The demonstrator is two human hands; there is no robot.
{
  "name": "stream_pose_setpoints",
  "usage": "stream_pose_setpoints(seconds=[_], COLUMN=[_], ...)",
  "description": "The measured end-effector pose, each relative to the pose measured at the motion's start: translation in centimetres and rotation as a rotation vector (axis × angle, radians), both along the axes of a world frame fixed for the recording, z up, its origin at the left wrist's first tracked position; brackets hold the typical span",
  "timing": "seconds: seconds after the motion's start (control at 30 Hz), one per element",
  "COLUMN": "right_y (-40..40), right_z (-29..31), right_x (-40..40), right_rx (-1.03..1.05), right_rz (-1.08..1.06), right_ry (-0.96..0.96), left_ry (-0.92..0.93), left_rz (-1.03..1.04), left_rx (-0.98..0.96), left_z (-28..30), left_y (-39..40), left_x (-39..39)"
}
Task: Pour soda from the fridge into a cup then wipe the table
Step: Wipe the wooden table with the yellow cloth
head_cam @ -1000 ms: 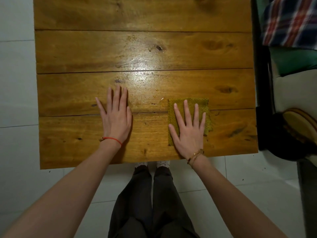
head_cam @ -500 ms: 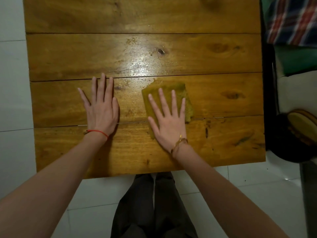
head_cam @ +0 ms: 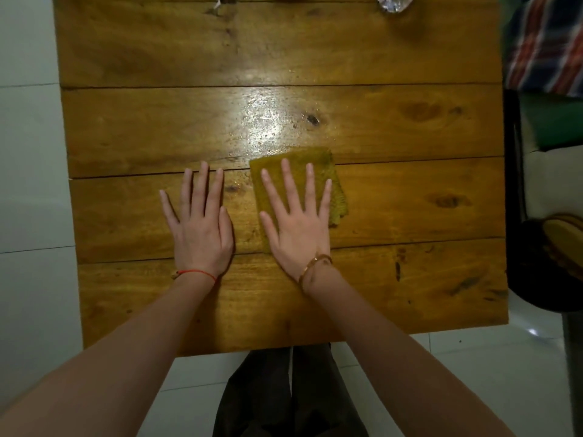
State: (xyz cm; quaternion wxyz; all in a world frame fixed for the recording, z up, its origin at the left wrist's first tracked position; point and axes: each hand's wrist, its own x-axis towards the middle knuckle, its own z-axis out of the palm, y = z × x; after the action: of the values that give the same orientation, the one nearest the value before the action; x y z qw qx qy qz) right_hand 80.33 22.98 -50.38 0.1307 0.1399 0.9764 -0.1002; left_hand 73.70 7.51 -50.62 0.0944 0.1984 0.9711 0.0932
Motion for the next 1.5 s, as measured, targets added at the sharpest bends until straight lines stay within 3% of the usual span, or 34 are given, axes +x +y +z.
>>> stream_pose_setpoints(seconds=[0.13,0.37,0.53,0.6,0.83,0.97,1.3,1.5], right_y=[3.4,5.3,0.9,2.0,8.7,6.3,1.5,6.2], right_z=[0.1,-0.4,0.2,0.2,-0.4,-0.5,0.1,0.2], right_x=[0.8,-7.4,-5.4,-3.7,-6.8,-10.3,-2.5,3.6], right_rx=[0.006,0.045,0.000,-0.019,0.032,0.042,-0.039,0.009], right_rz=[0.063,-0.329,0.023,0.074,-0.328,-0.274,0.068,-0.158], right_ry=[-0.005,0.043,0.021,0.022,0.023,0.023,0.021,-0.034], left_ry=[-0.006,-0.019,-0.030,-0.035,-0.046,-0.040,-0.021,-0.011], left_rz=[0.000,-0.001,-0.004,-0.005,-0.008,-0.016,-0.016,-0.012], left_rx=[0.001,-0.029,-0.040,-0.040,-0.061,-0.065,-0.048,-0.016], left_z=[0.1,0.2,0.3,0.4,0.3,0.2,0.1,0.0], left_y=[-0.2,0.1,0.0,0.0,0.1,0.1,-0.1,0.1], left_x=[0.0,-0.2,-0.2,-0.2,-0.2,-0.2,-0.1,0.0])
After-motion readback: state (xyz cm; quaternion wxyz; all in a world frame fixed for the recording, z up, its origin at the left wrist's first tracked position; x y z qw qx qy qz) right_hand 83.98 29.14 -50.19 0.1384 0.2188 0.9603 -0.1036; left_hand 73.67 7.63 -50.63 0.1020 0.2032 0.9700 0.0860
